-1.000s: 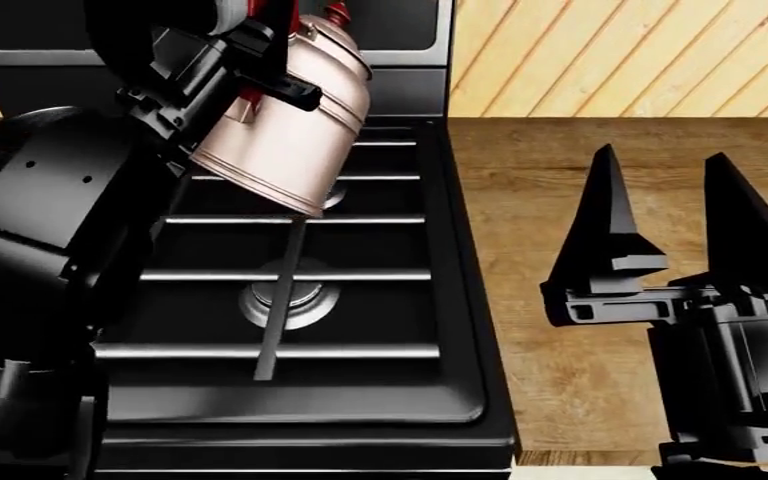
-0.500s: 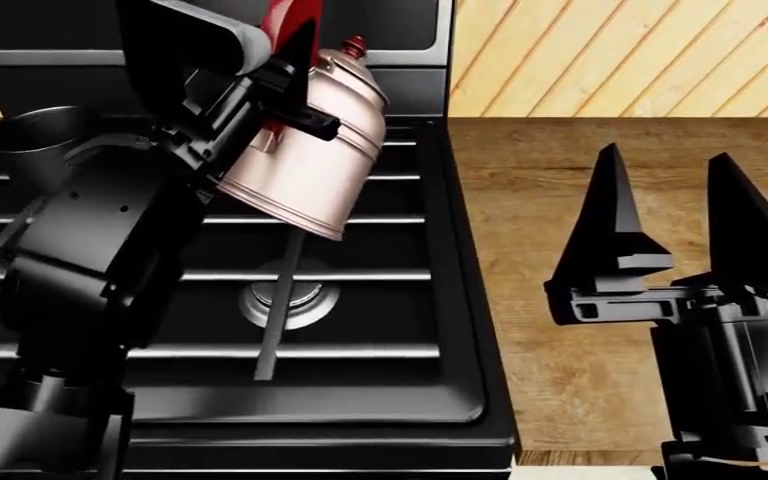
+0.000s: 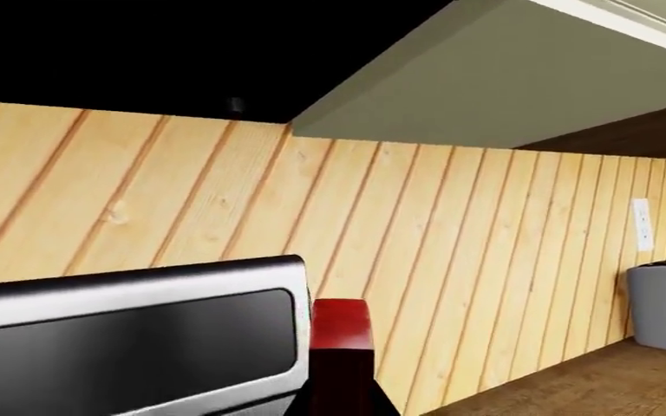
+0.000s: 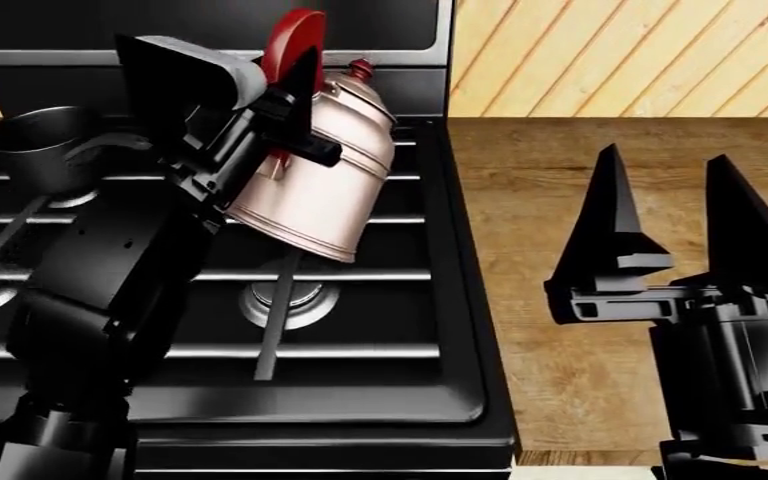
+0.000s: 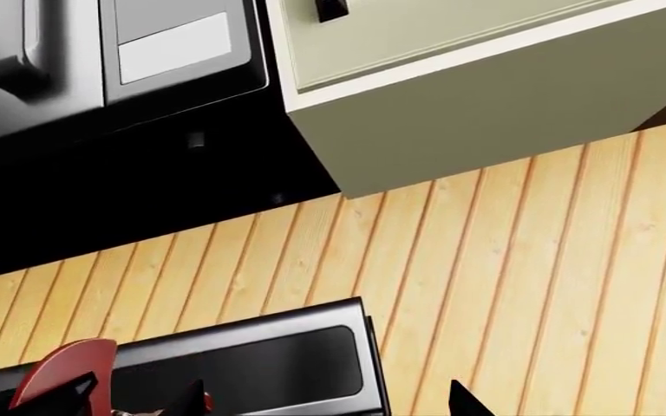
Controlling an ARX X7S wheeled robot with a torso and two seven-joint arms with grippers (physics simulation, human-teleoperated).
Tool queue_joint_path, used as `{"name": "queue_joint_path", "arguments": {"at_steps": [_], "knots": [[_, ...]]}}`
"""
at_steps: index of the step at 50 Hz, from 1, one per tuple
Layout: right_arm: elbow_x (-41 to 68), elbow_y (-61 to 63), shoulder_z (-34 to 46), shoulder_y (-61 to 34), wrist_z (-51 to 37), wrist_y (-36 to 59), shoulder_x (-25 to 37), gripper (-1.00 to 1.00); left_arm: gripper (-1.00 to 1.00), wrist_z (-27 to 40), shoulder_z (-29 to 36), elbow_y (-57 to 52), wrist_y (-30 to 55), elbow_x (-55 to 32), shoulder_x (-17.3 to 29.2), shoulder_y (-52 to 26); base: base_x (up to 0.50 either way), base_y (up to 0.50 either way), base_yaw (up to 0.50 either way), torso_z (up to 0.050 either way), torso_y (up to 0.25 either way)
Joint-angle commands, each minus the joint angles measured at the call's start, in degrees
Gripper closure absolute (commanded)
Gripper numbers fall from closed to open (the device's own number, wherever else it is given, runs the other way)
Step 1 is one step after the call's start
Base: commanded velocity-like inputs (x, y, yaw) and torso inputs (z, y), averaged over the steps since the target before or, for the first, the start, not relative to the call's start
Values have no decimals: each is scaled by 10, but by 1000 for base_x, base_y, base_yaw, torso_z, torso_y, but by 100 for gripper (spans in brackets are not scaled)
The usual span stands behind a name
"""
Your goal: Pick the kettle from the counter and place it on a stove burner. Then turn the burner on.
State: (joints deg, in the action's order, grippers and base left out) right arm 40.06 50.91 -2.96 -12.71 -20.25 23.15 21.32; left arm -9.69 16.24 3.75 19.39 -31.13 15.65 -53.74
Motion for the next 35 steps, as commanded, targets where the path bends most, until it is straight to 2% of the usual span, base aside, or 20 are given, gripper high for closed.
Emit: {"name": "queue_joint_path", "arguments": {"at_steps": [1,20,35], "knots": [[-1,0,5,1,-2,-2,2,-100,100,14,-10,-39,-1,-17,9,39,0,0,0,0,0],[0,5,11,2,-8,-4,6,-100,100,43,-36,-85,-13,-35,35,138,0,0,0,0,0],[2,-4,12,2,-8,-12,8,-100,100,80,-39,-242,24,-80,60,202,0,0,0,0,0]]}}
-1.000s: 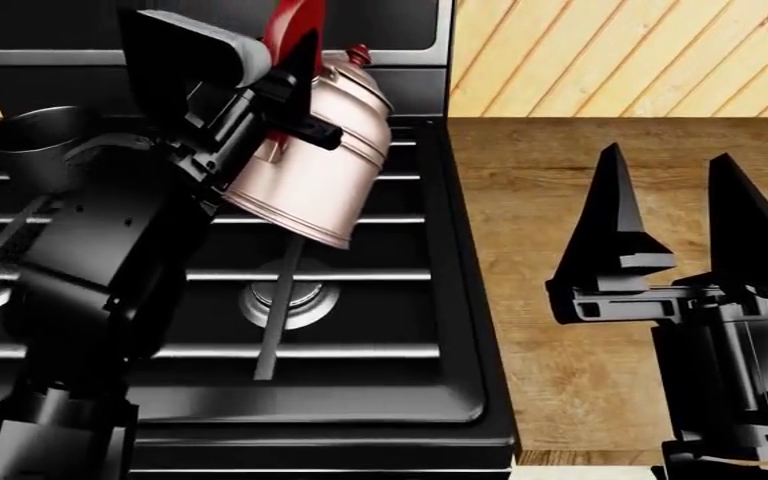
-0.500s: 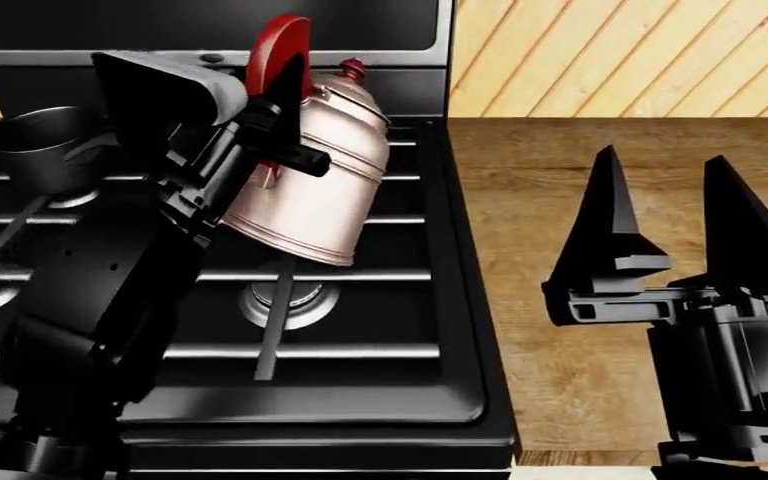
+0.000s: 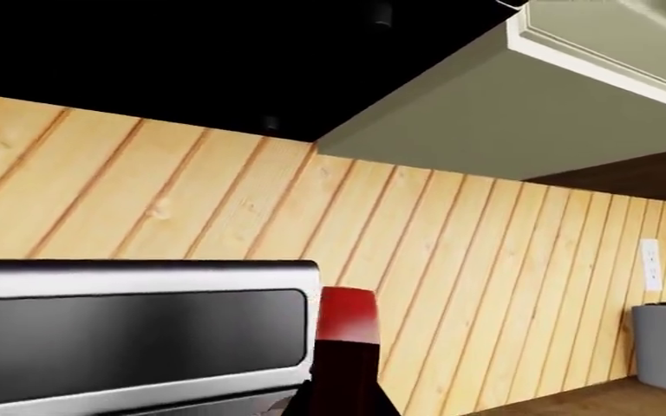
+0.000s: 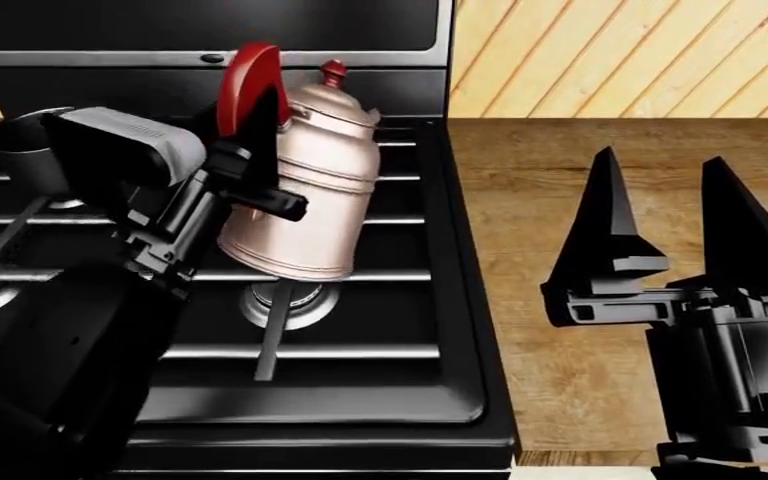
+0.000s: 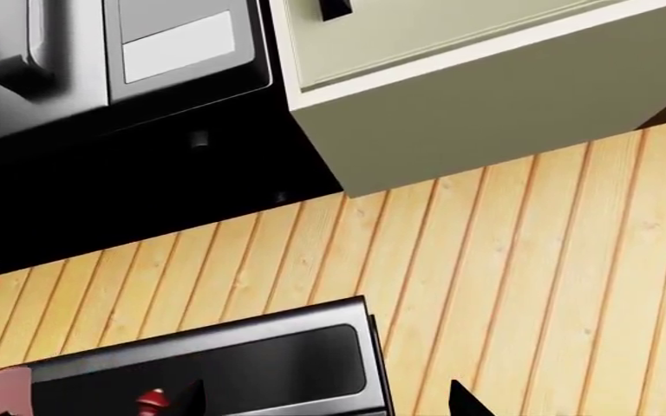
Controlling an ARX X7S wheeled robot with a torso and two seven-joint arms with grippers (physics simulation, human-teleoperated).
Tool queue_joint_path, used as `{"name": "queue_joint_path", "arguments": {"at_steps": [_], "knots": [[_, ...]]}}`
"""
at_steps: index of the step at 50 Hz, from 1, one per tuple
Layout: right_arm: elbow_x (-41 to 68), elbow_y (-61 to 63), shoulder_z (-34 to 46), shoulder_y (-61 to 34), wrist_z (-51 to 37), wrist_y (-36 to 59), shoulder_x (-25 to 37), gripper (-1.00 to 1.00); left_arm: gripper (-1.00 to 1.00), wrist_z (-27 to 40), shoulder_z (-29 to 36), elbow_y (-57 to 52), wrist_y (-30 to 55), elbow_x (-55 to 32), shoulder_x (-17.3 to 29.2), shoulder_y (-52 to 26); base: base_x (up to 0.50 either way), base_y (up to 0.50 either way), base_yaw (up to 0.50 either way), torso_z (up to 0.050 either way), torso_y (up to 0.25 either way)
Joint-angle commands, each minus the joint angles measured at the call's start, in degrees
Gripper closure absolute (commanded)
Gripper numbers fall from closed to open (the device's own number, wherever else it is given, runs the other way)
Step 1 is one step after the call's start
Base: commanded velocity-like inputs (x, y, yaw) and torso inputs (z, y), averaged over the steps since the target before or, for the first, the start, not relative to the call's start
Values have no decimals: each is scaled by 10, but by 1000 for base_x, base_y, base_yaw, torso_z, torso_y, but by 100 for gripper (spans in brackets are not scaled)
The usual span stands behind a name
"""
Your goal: Pick the kettle from the counter and place it on a stove burner. Then turn the burner on.
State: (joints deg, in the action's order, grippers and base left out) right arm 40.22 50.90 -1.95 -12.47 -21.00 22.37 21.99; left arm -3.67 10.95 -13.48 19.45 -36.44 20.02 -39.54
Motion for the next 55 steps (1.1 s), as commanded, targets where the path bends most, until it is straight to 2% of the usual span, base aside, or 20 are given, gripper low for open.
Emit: {"name": "queue_joint_path", "arguments": {"at_steps": [1,13,23,37,55], "knots": [[0,-4,2,0,0,-4,1,-100,100,23,12,-79,24,-29,19,65,0,0,0,0,0],[0,-3,7,-1,-4,-5,4,-100,100,60,-7,-188,36,-51,50,117,0,0,0,0,0],[-2,-3,14,-2,-6,-5,5,-100,100,74,-32,-218,24,-50,72,159,0,0,0,0,0],[-6,-5,21,0,-6,-10,6,-100,100,75,-60,-211,-5,-37,86,212,0,0,0,0,0],[1,-1,22,-2,-14,-9,11,-100,100,57,-42,-146,-45,15,75,249,0,0,0,0,0]]}}
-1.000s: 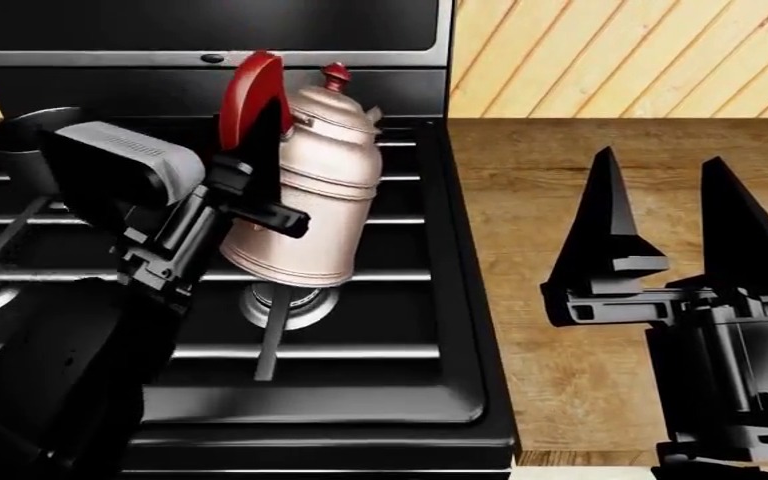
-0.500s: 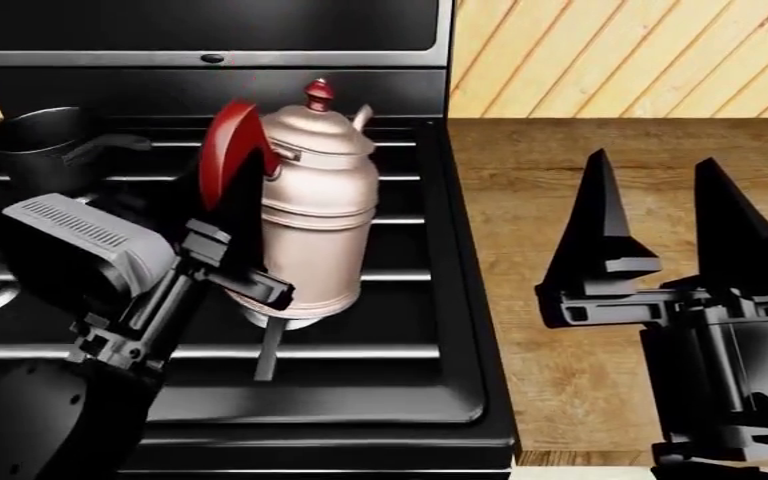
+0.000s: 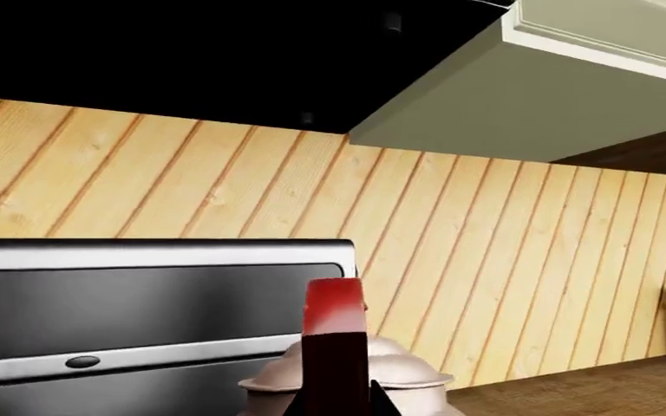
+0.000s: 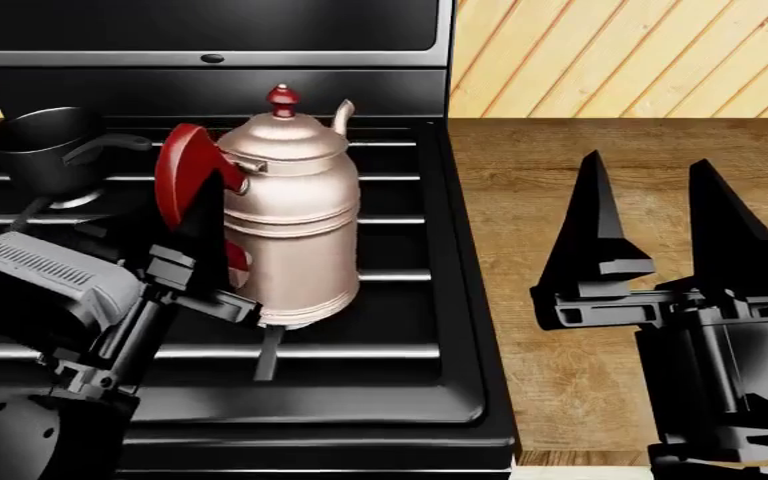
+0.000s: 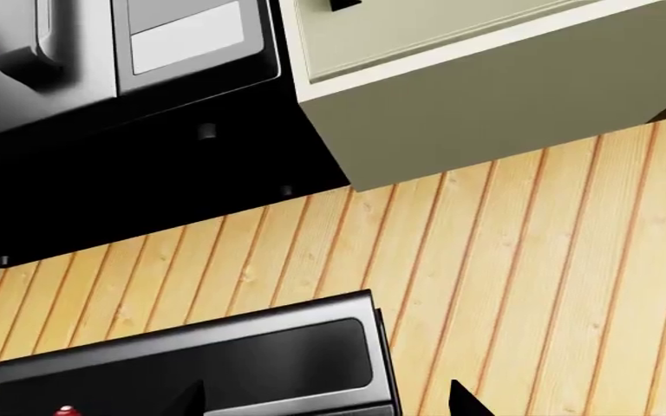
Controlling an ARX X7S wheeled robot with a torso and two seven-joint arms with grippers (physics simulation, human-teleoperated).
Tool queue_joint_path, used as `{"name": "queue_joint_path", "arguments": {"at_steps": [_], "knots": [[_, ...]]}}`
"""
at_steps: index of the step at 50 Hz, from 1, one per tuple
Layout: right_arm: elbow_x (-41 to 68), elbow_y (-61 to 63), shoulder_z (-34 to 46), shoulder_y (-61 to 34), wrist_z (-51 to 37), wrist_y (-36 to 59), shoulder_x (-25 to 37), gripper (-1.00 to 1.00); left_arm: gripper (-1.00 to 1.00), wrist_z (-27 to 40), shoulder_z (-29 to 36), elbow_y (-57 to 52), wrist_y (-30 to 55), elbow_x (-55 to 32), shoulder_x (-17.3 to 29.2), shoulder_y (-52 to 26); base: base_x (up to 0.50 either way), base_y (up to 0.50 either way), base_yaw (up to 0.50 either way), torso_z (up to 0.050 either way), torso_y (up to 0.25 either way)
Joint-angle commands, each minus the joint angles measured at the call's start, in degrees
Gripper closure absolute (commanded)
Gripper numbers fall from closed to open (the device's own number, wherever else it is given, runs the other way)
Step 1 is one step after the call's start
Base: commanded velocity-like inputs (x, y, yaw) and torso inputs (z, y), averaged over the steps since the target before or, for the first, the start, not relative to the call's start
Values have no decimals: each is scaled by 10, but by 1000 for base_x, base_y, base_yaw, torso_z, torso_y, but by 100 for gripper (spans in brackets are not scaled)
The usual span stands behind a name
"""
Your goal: Pick the kettle from the counter and place it on a stove burner. Then turn the burner on.
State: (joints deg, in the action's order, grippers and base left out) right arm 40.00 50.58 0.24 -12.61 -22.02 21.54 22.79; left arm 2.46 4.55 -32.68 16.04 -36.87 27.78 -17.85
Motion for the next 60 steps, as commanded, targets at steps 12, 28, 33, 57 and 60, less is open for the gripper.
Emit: {"name": "queue_joint_path", "arguments": {"at_steps": [12,28,33,57,60], "knots": [[4,0,1,0,-4,-5,5,-100,-100,-26,39,41,-25,18,-5,47,0,0,0,0,0],[4,-1,6,-1,-6,-8,8,-100,-100,-20,33,28,-34,15,-1,66,0,0,0,0,0],[4,-1,8,0,-6,-10,9,-100,-100,-13,25,14,-34,13,5,71,0,0,0,0,0],[7,-4,11,0,-8,-17,13,-100,-100,18,-20,-51,-42,-5,30,111,0,0,0,0,0],[8,-4,11,0,-9,-17,13,-100,-100,26,-33,-72,-43,-15,36,121,0,0,0,0,0]]}}
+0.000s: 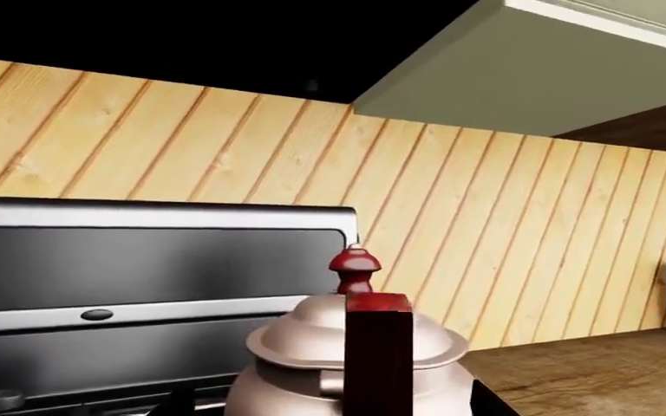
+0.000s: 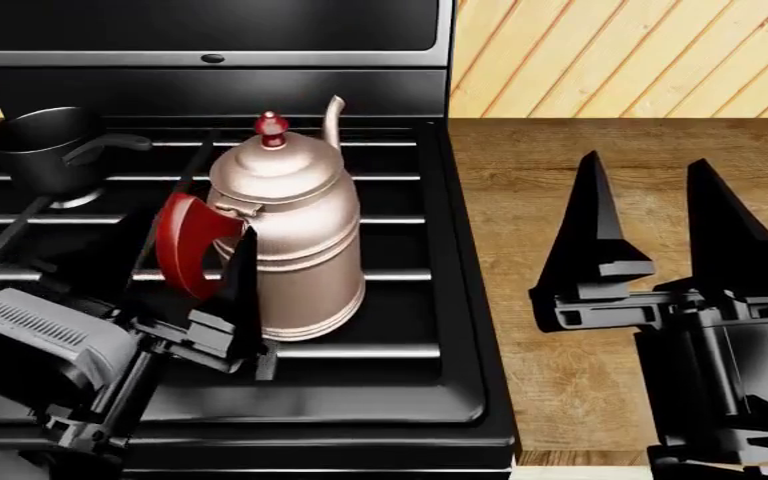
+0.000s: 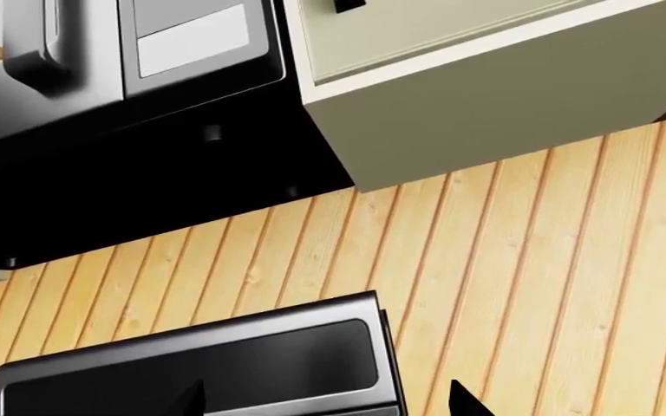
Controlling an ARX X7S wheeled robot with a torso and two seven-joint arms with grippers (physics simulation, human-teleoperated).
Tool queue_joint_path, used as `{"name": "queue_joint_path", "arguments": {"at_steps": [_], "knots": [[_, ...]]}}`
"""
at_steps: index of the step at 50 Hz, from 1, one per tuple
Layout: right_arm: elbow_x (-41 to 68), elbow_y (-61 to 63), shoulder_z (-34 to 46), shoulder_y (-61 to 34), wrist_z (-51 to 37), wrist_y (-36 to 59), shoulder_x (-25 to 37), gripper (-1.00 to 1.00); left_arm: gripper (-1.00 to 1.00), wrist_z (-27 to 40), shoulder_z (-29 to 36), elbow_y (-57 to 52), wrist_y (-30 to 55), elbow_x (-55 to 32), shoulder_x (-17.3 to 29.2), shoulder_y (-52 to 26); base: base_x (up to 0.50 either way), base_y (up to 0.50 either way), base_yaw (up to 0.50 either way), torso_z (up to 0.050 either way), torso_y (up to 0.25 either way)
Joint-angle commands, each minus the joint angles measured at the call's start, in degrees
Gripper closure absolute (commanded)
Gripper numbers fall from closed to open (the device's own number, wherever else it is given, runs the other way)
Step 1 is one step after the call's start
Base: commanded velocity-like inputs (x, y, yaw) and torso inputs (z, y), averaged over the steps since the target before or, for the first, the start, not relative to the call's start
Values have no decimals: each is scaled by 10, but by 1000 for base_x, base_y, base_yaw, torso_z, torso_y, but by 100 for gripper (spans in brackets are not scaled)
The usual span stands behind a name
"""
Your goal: Pick the kettle from the counter and place it on a stove burner. Then turn the burner on.
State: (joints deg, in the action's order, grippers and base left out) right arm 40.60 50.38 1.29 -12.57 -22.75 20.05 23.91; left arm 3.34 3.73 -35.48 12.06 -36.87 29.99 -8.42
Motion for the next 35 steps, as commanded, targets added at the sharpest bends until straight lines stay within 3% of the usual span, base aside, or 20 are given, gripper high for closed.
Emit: {"name": "queue_joint_path", "arguments": {"at_steps": [1,13,21,35], "knots": [[3,-2,1,-1,-2,-3,2,-100,-100,19,-28,-50,-4,-18,16,30,0,0,0,0,0],[2,0,5,0,-5,-4,3,-100,-100,47,-73,-105,-21,-34,26,57,0,0,0,0,0],[3,6,8,-9,-30,20,9,-100,-100,54,-106,-100,-60,-44,3,76,-37,6,0,0,0],[-11,10,22,-24,-61,49,16,-100,-100,59,-118,-80,-77,-40,-9,79,-496,227,0,0,0]]}}
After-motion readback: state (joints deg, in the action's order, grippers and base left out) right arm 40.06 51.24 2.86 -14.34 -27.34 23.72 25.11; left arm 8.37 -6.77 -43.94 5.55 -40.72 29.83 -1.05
